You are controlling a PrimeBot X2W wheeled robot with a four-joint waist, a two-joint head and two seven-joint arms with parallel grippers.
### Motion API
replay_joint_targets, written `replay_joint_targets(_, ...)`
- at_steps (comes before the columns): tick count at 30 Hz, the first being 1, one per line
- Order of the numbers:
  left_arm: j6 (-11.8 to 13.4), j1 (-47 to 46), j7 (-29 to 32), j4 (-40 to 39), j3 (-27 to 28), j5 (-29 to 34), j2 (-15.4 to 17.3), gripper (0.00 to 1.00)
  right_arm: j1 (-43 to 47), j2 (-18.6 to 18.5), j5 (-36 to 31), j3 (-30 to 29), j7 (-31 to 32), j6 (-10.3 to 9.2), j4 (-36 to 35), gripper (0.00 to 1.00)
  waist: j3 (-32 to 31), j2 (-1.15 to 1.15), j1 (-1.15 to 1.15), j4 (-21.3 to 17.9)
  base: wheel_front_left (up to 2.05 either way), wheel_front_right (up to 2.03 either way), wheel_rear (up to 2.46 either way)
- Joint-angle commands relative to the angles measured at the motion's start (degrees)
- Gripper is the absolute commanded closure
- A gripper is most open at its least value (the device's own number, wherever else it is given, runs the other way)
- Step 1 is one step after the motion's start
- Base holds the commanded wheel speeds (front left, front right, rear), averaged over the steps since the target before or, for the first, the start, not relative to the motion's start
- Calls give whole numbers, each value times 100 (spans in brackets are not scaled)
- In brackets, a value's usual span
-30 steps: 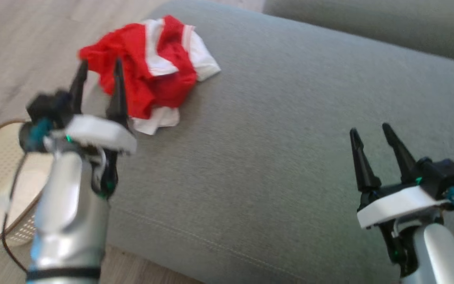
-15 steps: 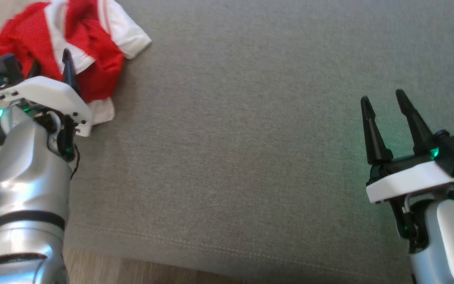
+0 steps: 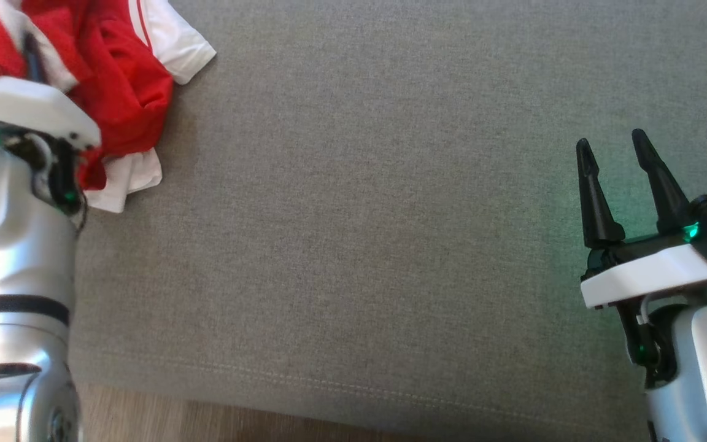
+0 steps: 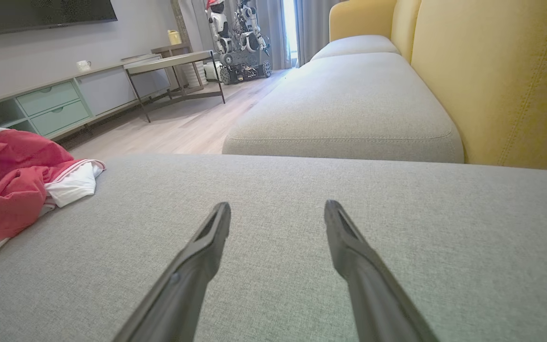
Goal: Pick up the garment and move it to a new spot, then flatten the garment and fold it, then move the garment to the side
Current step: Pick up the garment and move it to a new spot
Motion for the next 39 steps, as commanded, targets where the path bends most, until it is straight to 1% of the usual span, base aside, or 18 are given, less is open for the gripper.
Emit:
replay_joint_targets(1,45,-199,-82,-315,141,71,366,100,-154,-5,27,108,-28,24,-181,0,-53,0,-1,-1,0,0,0)
replay_joint_targets(3,88,-181,-93,-657,135,143,428,100,-142,11,28,78,-51,24,-183,0,-115,0,-1,-11,0,0,0)
replay_joint_targets(8,200,149,-96,-1906,175,330,451,100,-67,63,10,-24,-124,24,-165,0,-380,0,-1,-82,0,0,0)
replay_joint_targets(10,217,342,-97,-2348,174,397,444,100,-29,97,14,-47,-162,24,-134,0,-531,0,-1,-144,0,0,0)
replay_joint_targets(13,180,677,-97,-2901,147,458,445,100,60,174,13,-66,-204,24,-96,0,-767,0,-1,-269,0,0,0)
replay_joint_targets(19,121,1633,-50,-4013,1,504,352,100,308,315,20,-213,-277,24,-79,0,-1208,0,-1,-572,0,0,0)
replay_joint_targets(24,217,2629,246,-5217,-103,504,210,100,532,392,16,-333,-289,24,-114,0,-1424,0,-1,-827,0,0,0)
replay_joint_targets(28,305,3375,543,-6209,-191,498,105,100,639,439,1,-388,-265,24,-216,0,-1425,0,-1,-1030,0,0,0)
replay_joint_targets(32,299,3908,798,-6954,-487,498,-85,100,667,468,4,-418,-237,24,-311,0,-1317,0,-1,-1207,0,0,0)
replay_joint_targets(35,251,4049,904,-7177,-737,524,-197,100,648,479,8,-427,-232,24,-356,0,-1223,0,-1,-1293,0,0,0)
replay_joint_targets(39,134,4051,1091,-7239,-1207,466,-415,100,506,495,44,-338,-264,24,-429,0,-943,0,-1,-1553,0,0,0)
